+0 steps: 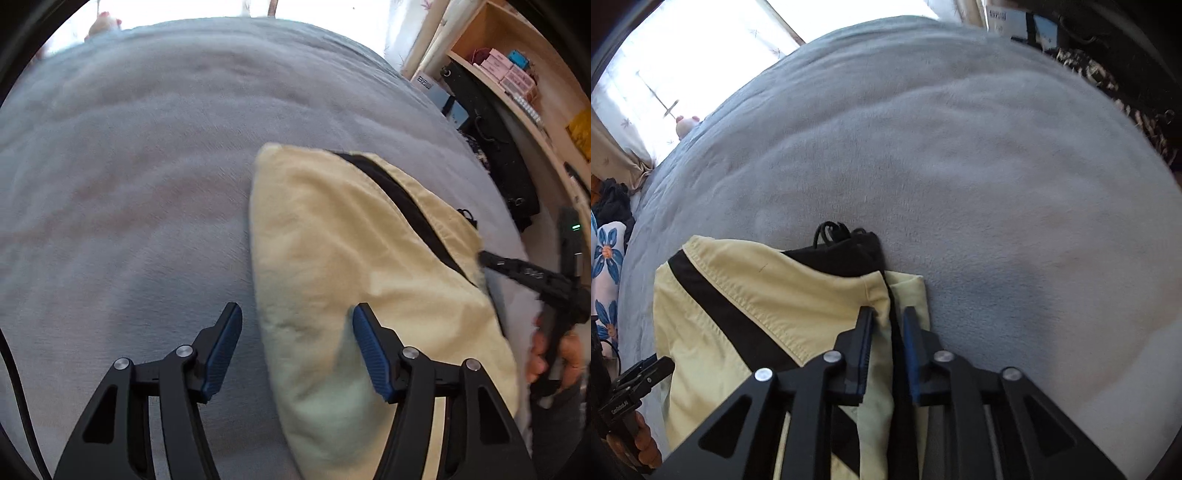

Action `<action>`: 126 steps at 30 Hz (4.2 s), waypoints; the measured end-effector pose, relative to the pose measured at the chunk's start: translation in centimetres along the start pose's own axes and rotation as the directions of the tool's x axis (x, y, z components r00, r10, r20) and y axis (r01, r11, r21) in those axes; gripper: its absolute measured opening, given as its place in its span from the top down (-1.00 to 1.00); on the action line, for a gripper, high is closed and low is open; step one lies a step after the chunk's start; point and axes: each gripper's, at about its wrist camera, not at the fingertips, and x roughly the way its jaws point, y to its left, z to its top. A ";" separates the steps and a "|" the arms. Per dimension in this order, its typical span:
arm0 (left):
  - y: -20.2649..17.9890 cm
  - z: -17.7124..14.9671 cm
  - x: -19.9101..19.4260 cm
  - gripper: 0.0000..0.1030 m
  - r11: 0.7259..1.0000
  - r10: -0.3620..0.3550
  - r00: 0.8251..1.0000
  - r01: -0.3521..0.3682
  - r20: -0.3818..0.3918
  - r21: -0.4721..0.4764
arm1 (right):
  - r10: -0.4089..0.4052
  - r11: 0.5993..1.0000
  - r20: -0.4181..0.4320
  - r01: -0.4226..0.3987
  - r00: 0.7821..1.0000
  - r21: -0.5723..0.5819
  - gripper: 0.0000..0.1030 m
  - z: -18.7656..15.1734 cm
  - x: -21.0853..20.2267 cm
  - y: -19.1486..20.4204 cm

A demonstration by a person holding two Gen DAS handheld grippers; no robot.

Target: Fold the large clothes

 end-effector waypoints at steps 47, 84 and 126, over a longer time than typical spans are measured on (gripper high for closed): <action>-3.4 -16.5 -7.4 0.13 1.000 -0.020 0.995 0.022 0.093 -0.014 | -0.005 0.999 0.026 0.004 1.000 0.039 0.50 -19.1 -9.2 -2.9; -4.6 -20.7 -19.2 -0.62 0.998 0.007 0.989 0.002 0.145 -0.059 | 0.080 0.997 0.046 -0.080 0.996 -0.010 -0.19 -23.4 -19.6 5.1; -4.2 -13.1 -8.9 -0.71 0.982 -0.164 0.985 0.157 -0.056 -0.107 | 0.321 0.939 -0.106 -0.301 0.941 0.168 -0.40 -12.5 -11.4 -5.1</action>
